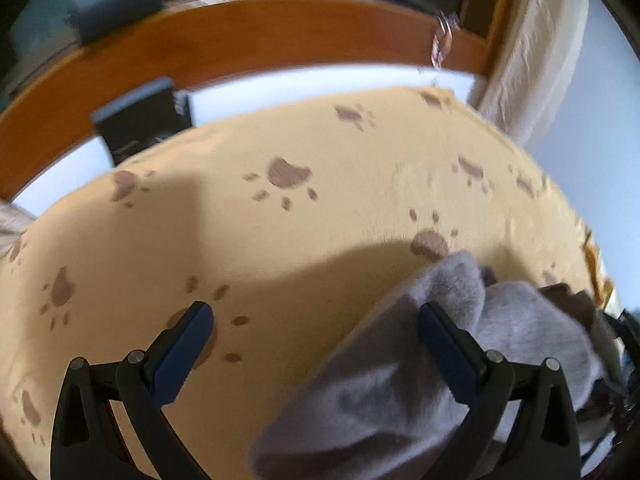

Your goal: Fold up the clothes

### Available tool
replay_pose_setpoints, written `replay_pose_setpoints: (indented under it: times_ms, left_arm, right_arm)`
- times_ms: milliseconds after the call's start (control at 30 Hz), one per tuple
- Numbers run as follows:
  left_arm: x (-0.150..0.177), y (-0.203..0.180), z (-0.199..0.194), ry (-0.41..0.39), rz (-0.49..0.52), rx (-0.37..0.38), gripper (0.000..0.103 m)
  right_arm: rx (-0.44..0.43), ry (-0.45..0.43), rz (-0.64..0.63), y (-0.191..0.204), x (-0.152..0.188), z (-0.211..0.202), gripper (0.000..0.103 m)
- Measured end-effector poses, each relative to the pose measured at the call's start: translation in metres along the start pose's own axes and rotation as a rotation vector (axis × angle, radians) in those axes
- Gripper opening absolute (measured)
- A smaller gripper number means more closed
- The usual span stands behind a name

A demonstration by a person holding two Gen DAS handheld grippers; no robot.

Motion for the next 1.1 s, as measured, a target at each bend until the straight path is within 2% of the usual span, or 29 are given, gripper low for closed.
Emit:
replay_pose_setpoints:
  times_ms: [67, 167, 300, 400, 533, 733, 800, 967, 1000, 1100]
  left_arm:
    - [0.003, -0.006, 0.014, 0.037, 0.039, -0.006, 0.102]
    - [0.011, -0.012, 0.025, 0.083, 0.046, 0.022, 0.102]
    - [0.022, -0.018, 0.028, 0.094, 0.020, 0.114, 0.102]
    - [0.030, -0.023, 0.022, 0.086, 0.048, 0.127, 0.101]
    - [0.042, -0.028, 0.014, 0.084, 0.106, 0.099, 0.101]
    - [0.041, -0.020, 0.016, 0.065, 0.073, 0.081, 0.102]
    - [0.040, -0.020, 0.016, 0.064, 0.074, 0.073, 0.102]
    - [0.037, -0.020, 0.019, 0.060, 0.067, 0.072, 0.102]
    - [0.036, -0.021, 0.021, 0.057, 0.067, 0.072, 0.102]
    - [0.034, -0.022, 0.023, 0.051, 0.063, 0.068, 0.102]
  right_arm:
    - [-0.007, 0.004, 0.019, -0.008, 0.006, 0.000, 0.089]
    - [-0.011, 0.007, 0.047, -0.020, 0.014, -0.003, 0.087]
    - [-0.013, 0.008, 0.090, -0.032, 0.020, -0.006, 0.087]
    - [0.001, 0.007, 0.132, -0.044, 0.022, -0.005, 0.087]
    - [-0.041, 0.011, 0.238, -0.063, 0.028, -0.008, 0.088]
    - [-0.117, 0.027, 0.352, -0.084, 0.043, -0.021, 0.088]
    - [-0.093, 0.021, 0.360, -0.095, 0.049, -0.032, 0.088]
    - [0.038, 0.000, 0.398, -0.133, 0.068, -0.063, 0.088]
    - [0.076, -0.004, 0.404, -0.142, 0.072, -0.070, 0.088]
    - [0.287, 0.005, 0.376, -0.170, 0.084, -0.092, 0.088]
Point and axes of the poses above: each gripper's, at about its wrist camera, not at the fingertips, and z roughly the way its jaws point, y to its left, x to its underside, the point moved 7 cm from there along z, roughly the way its jaws point, and after that the axes turned 3 degrees about x, right-handed, at the moved point
